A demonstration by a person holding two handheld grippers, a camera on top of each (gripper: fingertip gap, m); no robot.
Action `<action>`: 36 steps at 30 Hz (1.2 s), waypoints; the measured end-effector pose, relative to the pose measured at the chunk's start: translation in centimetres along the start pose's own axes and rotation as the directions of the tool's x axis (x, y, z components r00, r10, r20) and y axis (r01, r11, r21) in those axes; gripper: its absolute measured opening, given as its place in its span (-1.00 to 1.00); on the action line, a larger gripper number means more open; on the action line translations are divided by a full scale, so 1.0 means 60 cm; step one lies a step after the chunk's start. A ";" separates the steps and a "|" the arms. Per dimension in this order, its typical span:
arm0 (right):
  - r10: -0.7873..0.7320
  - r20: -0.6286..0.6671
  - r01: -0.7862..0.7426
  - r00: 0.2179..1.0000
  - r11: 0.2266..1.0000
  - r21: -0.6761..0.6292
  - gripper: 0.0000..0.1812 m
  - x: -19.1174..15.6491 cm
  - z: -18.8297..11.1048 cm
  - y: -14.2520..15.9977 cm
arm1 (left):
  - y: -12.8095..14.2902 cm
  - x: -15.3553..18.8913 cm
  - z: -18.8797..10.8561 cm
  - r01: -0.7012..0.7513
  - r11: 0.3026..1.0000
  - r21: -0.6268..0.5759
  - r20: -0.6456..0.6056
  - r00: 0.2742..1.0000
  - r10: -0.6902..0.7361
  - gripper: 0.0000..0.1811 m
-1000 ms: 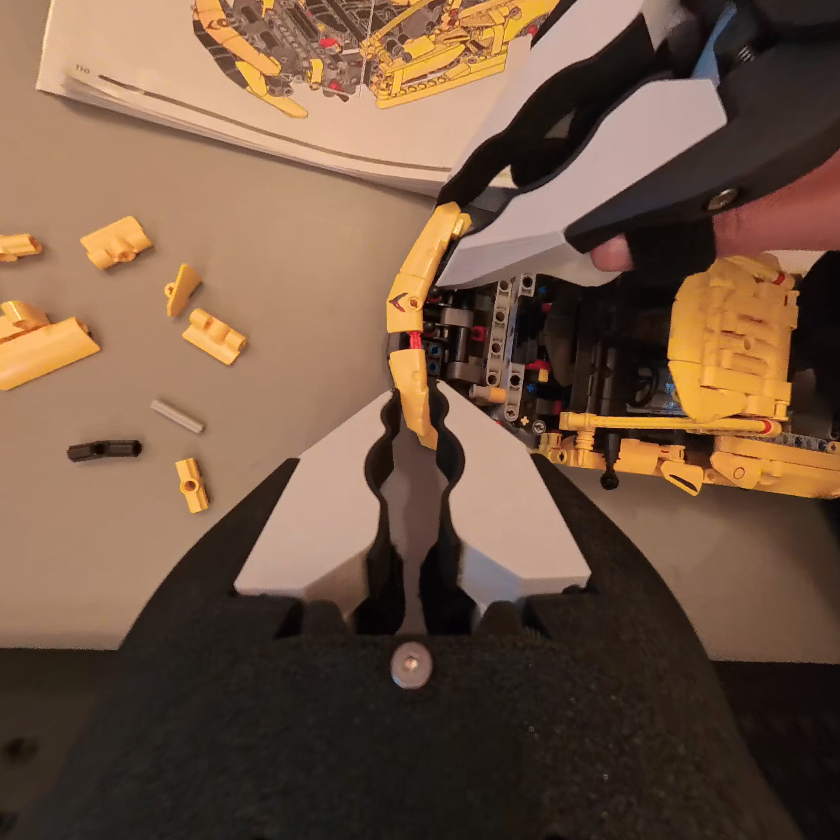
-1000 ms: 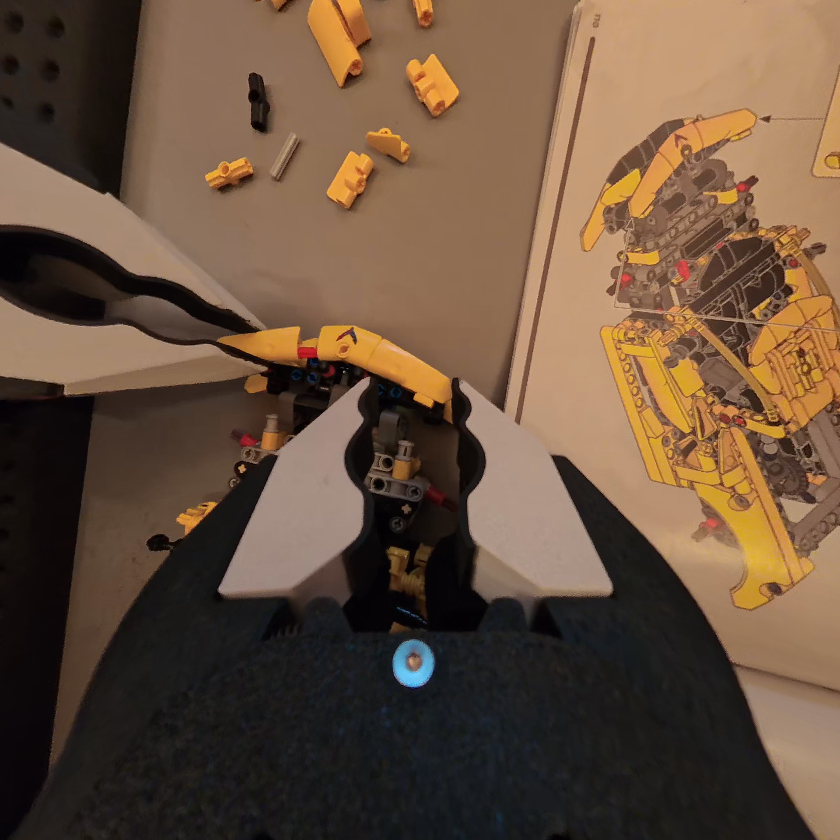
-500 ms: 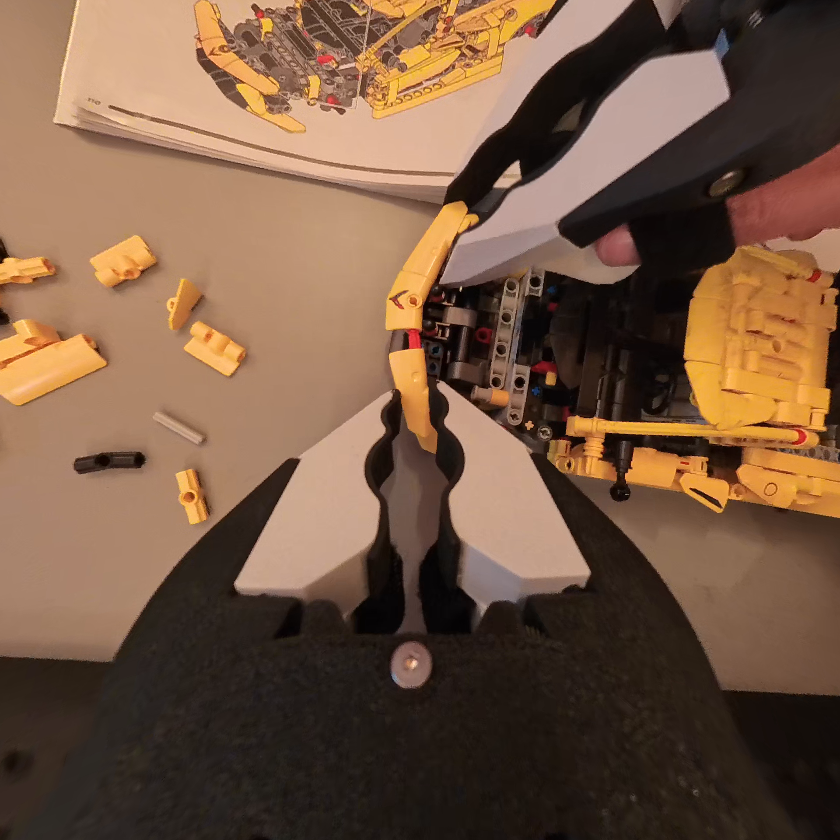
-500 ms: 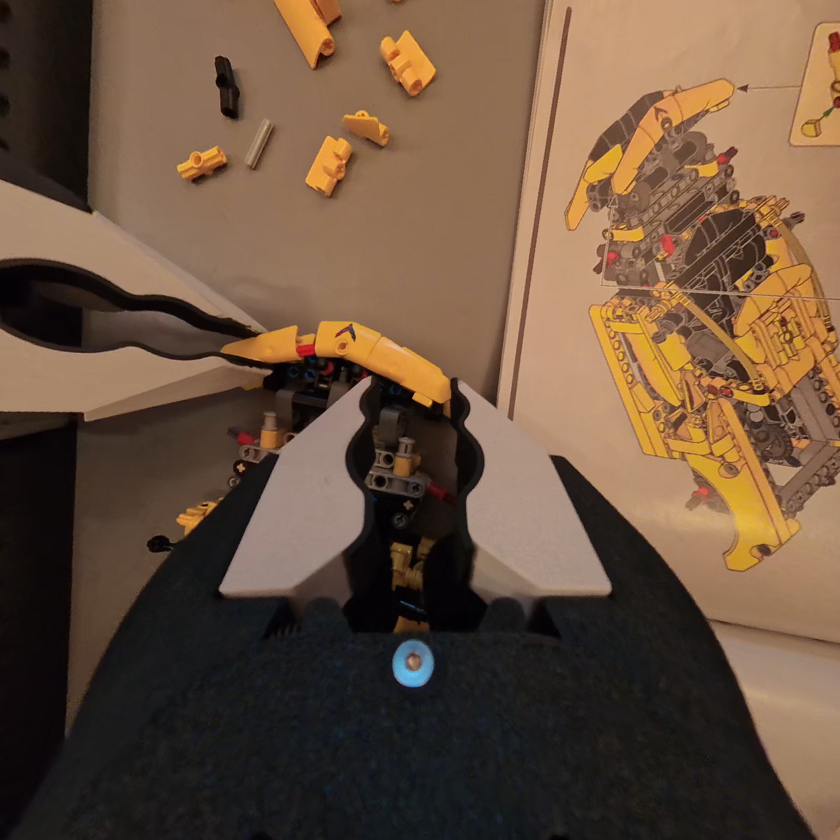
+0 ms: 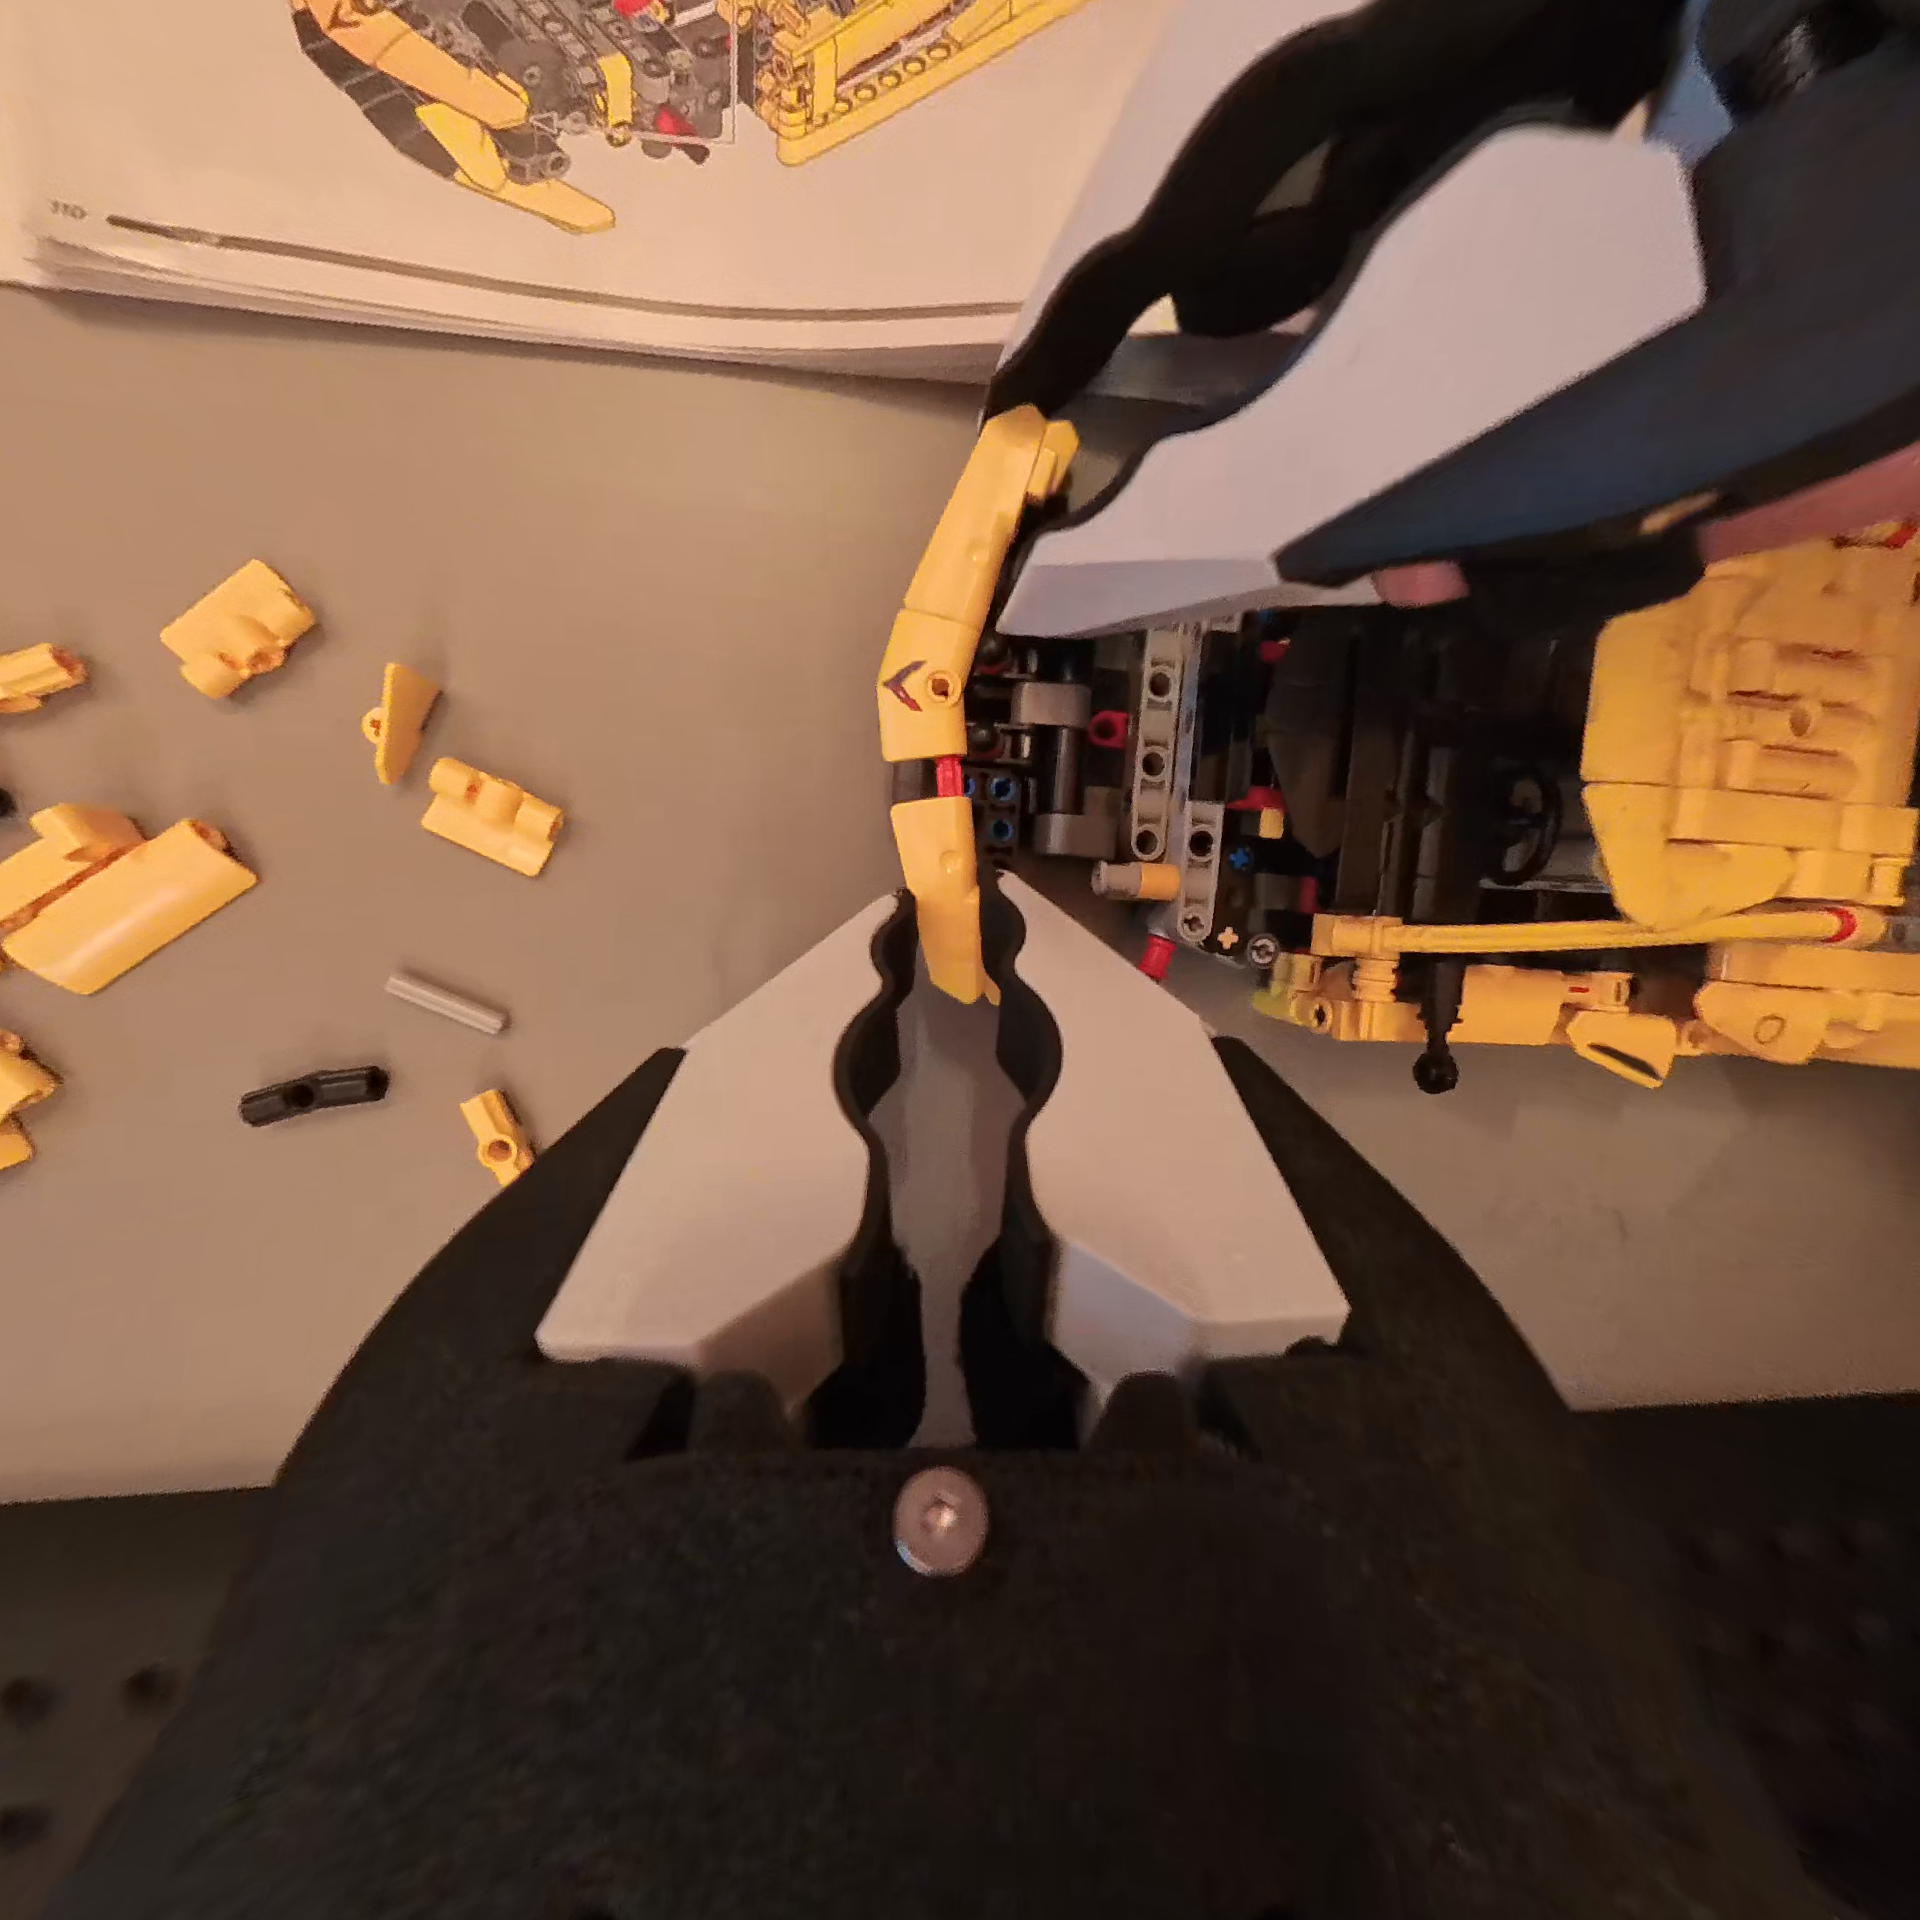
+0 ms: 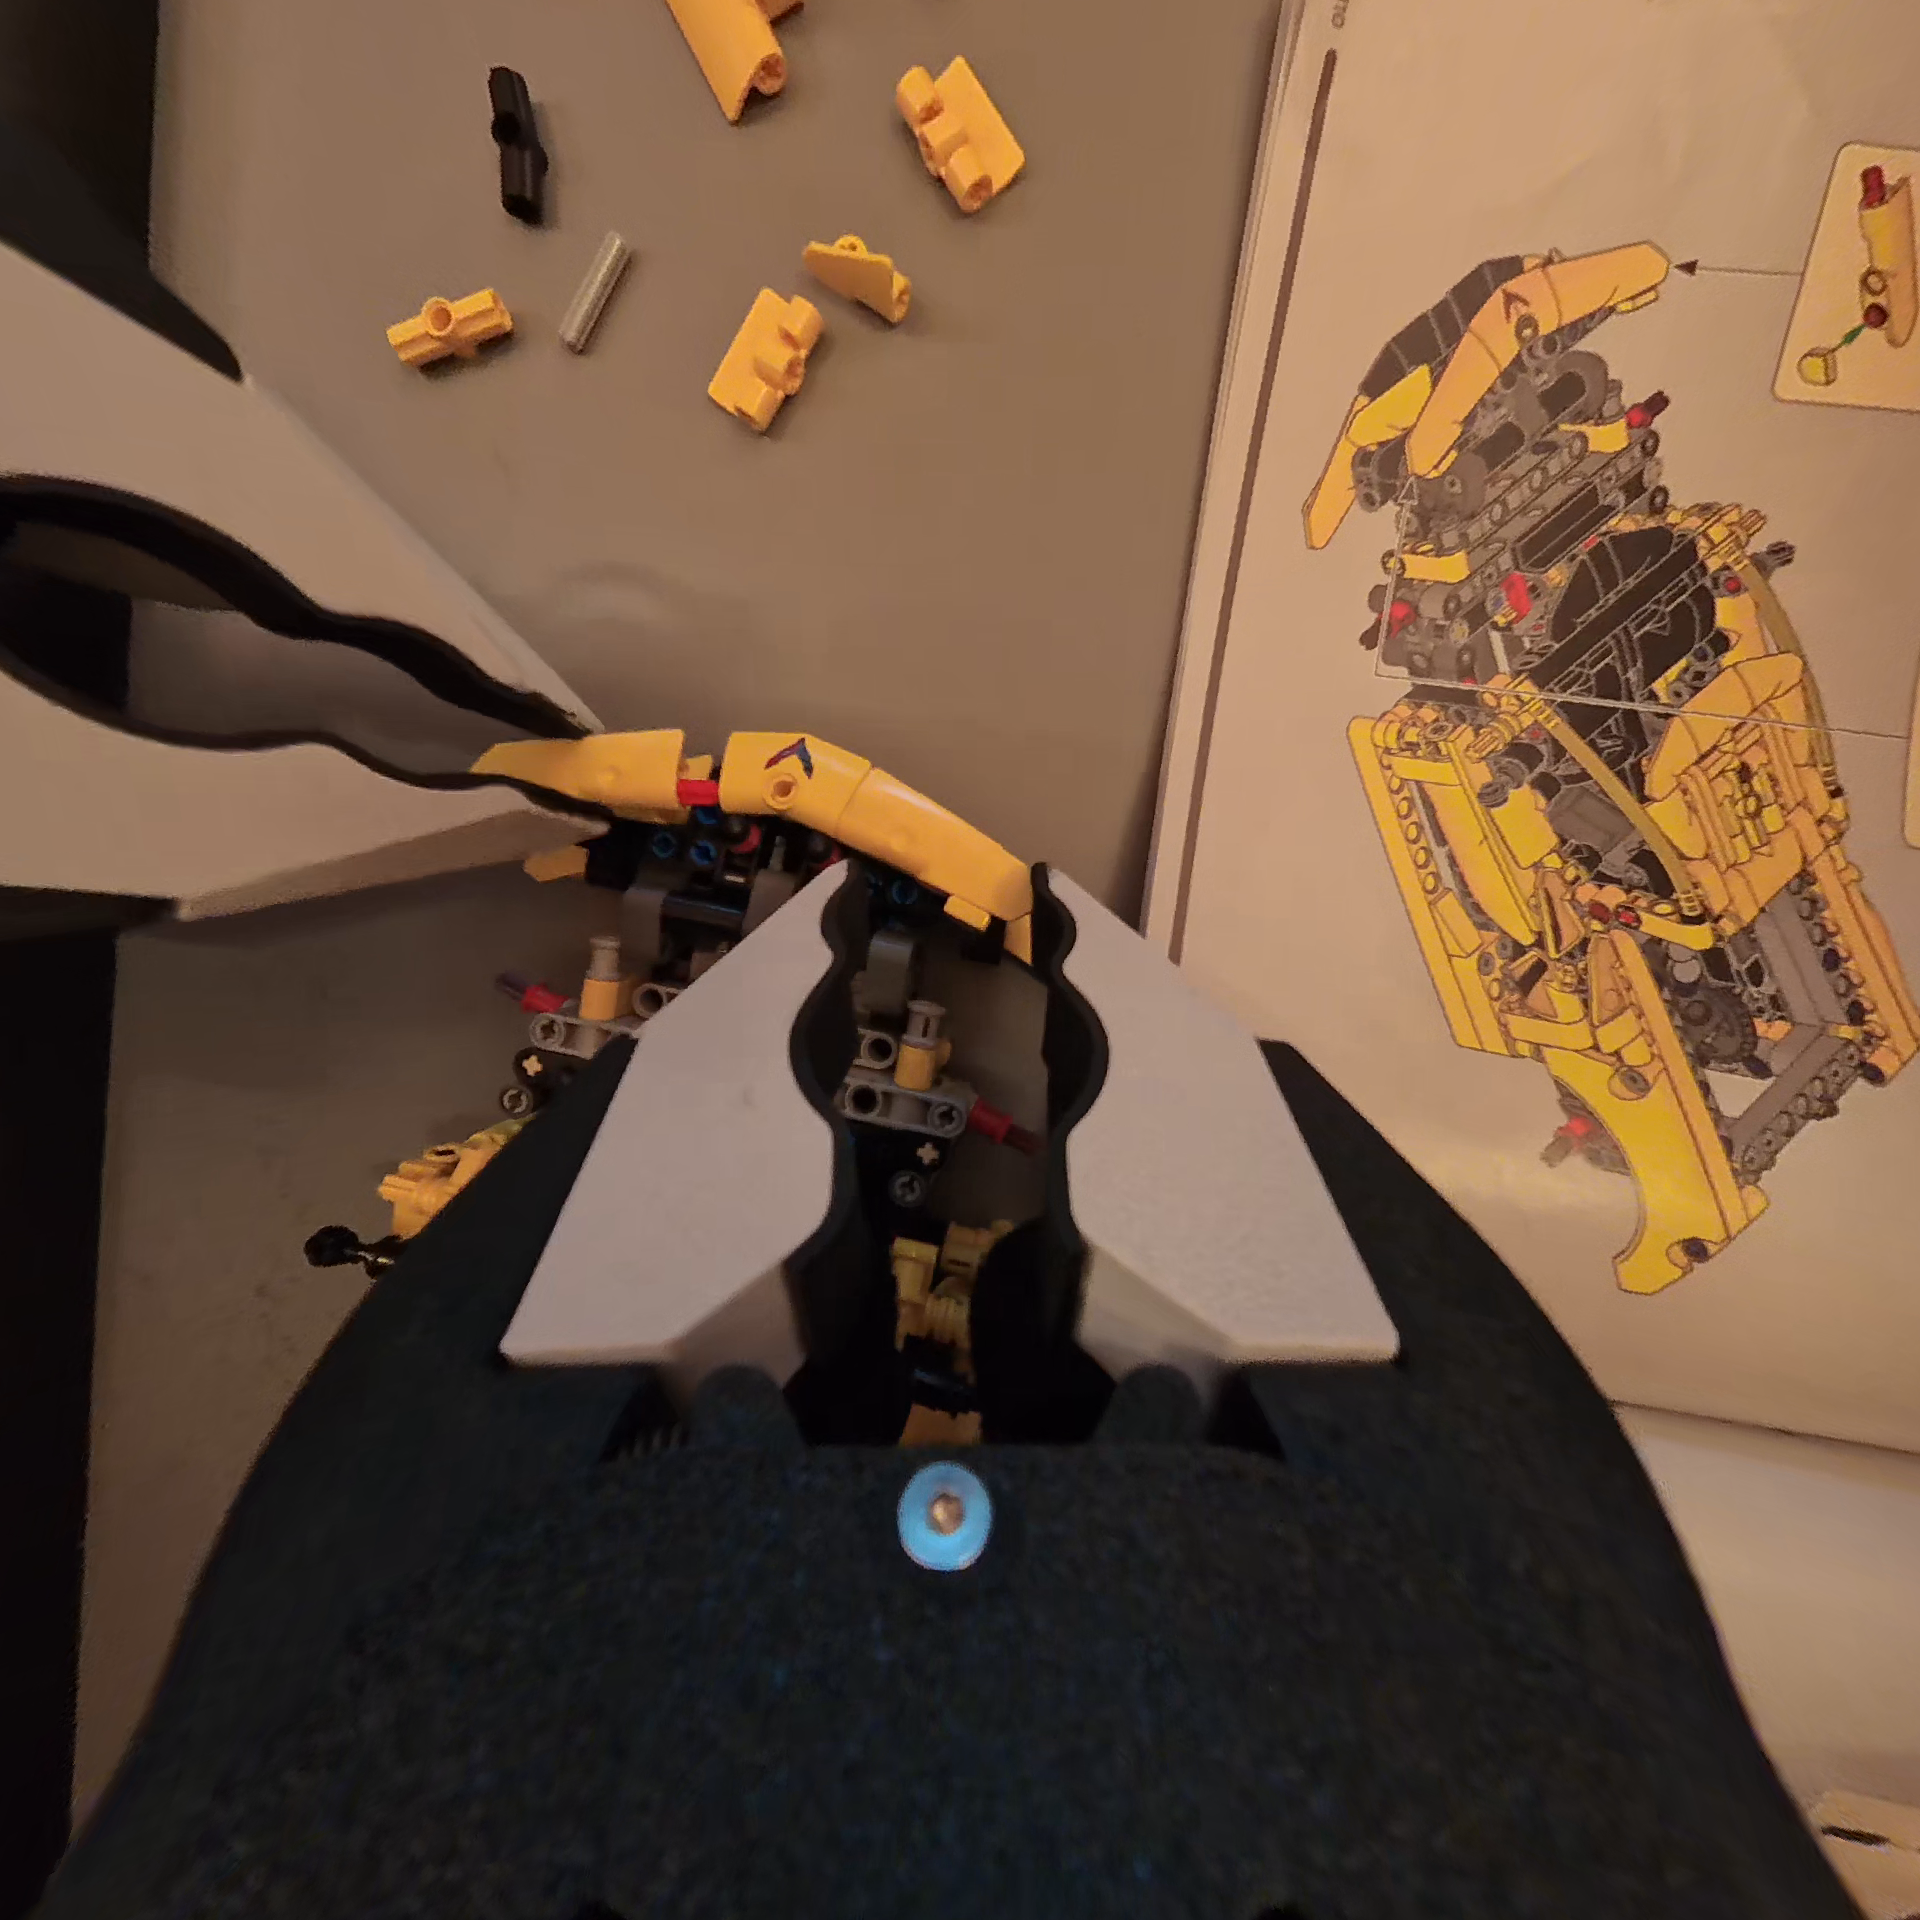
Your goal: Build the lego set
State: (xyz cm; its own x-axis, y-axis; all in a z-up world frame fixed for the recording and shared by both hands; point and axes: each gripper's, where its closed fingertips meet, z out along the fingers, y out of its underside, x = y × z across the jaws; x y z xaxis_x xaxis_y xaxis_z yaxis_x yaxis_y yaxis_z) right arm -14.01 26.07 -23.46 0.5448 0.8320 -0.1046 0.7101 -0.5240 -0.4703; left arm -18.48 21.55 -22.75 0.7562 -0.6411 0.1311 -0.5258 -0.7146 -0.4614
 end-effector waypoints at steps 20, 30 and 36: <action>-0.014 0.072 0.011 0.997 0.999 0.041 -0.68 0.001 -0.001 0.000 | -0.005 0.006 0.005 0.002 0.995 0.103 -0.036 0.999 0.002 -0.86; -0.017 0.253 -0.019 0.967 0.990 0.138 -0.54 -0.022 0.000 -0.015 | 0.035 0.029 0.002 0.040 0.983 0.182 -0.191 0.982 -0.005 -0.71; 0.016 0.302 -0.057 0.953 0.990 0.127 -0.60 -0.032 0.003 -0.012 | 0.033 0.025 0.001 0.010 0.980 0.197 -0.184 0.983 0.027 -0.86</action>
State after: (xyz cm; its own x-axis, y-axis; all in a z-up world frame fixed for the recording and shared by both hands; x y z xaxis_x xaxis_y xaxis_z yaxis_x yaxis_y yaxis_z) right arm -15.66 24.89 -23.09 0.3963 0.8395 -0.3716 0.6153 -0.5433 -0.5712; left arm -18.40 19.18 -23.52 0.6574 -0.7004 0.2780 -0.4308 -0.6520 -0.6239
